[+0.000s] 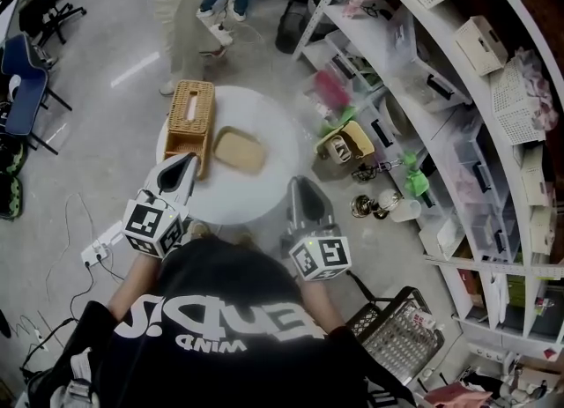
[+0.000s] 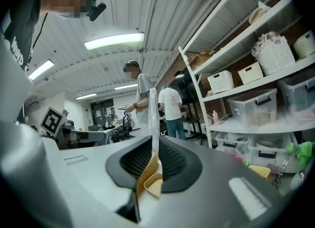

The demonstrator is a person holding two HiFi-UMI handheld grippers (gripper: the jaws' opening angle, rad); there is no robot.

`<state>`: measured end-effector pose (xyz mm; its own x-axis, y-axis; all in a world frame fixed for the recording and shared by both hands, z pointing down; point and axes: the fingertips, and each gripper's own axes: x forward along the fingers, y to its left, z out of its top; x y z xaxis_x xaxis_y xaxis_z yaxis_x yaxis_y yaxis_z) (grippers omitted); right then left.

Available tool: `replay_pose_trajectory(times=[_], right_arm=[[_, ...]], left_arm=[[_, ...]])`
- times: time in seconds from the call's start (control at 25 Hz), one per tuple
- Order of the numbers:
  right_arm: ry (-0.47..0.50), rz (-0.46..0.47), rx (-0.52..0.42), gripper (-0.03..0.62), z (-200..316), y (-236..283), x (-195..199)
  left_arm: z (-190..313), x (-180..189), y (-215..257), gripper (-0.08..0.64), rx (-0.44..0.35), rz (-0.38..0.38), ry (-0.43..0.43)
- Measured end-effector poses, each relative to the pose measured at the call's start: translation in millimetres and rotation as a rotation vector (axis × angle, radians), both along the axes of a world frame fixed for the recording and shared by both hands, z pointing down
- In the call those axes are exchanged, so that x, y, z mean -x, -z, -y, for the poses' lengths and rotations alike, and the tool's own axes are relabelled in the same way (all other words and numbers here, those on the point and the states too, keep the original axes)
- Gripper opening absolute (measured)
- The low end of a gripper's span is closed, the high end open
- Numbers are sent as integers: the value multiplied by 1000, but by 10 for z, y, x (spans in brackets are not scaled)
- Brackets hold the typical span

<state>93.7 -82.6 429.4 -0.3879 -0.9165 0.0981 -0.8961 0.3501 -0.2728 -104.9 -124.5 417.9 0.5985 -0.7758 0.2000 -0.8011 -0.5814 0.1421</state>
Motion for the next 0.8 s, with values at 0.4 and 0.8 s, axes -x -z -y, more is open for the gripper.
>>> replay_pose_trajectory(times=[0.4, 0.8], right_arm=[[7, -20, 41, 43, 68, -235, 53], [-4, 6, 69, 43, 132, -367, 68]], left_arm=[[63, -26, -109, 2, -9, -15, 1], [110, -1, -205, 2, -7, -18, 13]])
